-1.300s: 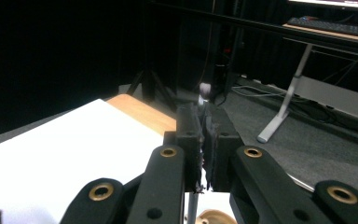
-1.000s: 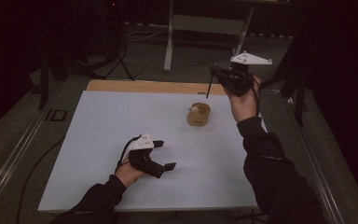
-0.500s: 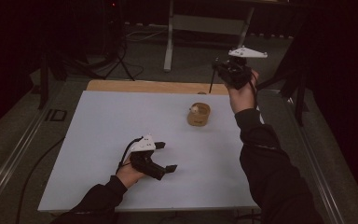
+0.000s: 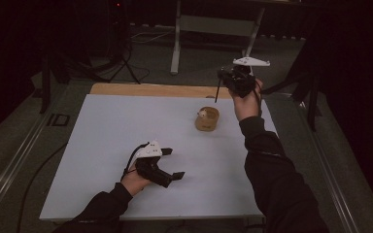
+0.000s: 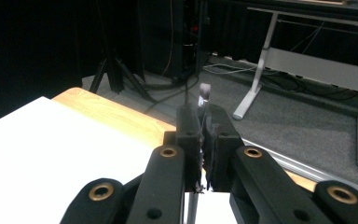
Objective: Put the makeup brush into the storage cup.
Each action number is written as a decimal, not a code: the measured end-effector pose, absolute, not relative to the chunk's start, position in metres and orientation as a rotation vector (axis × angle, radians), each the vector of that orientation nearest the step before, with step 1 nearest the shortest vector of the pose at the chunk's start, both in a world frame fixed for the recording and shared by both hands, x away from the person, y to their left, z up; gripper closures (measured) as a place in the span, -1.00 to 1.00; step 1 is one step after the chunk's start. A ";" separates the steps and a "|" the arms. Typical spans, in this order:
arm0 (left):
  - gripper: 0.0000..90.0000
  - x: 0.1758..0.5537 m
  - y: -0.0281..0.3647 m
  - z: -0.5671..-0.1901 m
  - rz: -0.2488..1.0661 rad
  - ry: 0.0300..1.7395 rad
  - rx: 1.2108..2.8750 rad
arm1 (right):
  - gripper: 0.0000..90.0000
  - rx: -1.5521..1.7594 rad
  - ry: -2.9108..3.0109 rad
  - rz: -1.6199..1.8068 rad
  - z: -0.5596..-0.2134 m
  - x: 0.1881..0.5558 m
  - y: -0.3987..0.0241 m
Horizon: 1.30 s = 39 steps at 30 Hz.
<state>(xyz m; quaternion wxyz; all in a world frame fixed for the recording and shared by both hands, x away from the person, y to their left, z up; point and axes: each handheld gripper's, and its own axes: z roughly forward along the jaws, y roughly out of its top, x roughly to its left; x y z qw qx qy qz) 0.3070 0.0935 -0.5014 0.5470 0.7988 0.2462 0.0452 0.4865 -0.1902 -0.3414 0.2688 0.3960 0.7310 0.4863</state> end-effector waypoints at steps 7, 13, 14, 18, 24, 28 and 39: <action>-1.00 0.307 0.094 -0.502 0.105 0.589 1.890 | 0.91 1.082 1.982 1.286 -0.356 0.488 -0.189; -1.00 0.307 0.094 -0.501 0.094 0.578 1.897 | 0.91 1.107 2.002 1.273 -0.371 0.491 -0.188; -1.00 0.307 0.094 -0.502 0.095 0.580 1.894 | 0.91 1.111 2.007 1.272 -0.373 0.491 -0.188; -1.00 0.308 0.094 -0.502 0.095 0.579 1.897 | 0.91 1.123 2.016 1.264 -0.381 0.493 -0.187; -1.00 0.308 0.094 -0.502 0.088 0.576 1.899 | 0.91 1.117 2.054 1.242 -0.392 0.493 -0.183; -1.00 0.308 0.094 -0.502 0.081 0.574 1.898 | 0.91 1.124 2.070 1.224 -0.398 0.494 -0.183; -1.00 0.308 0.094 -0.502 0.080 0.569 1.908 | 0.90 1.149 2.091 1.204 -0.410 0.496 -0.183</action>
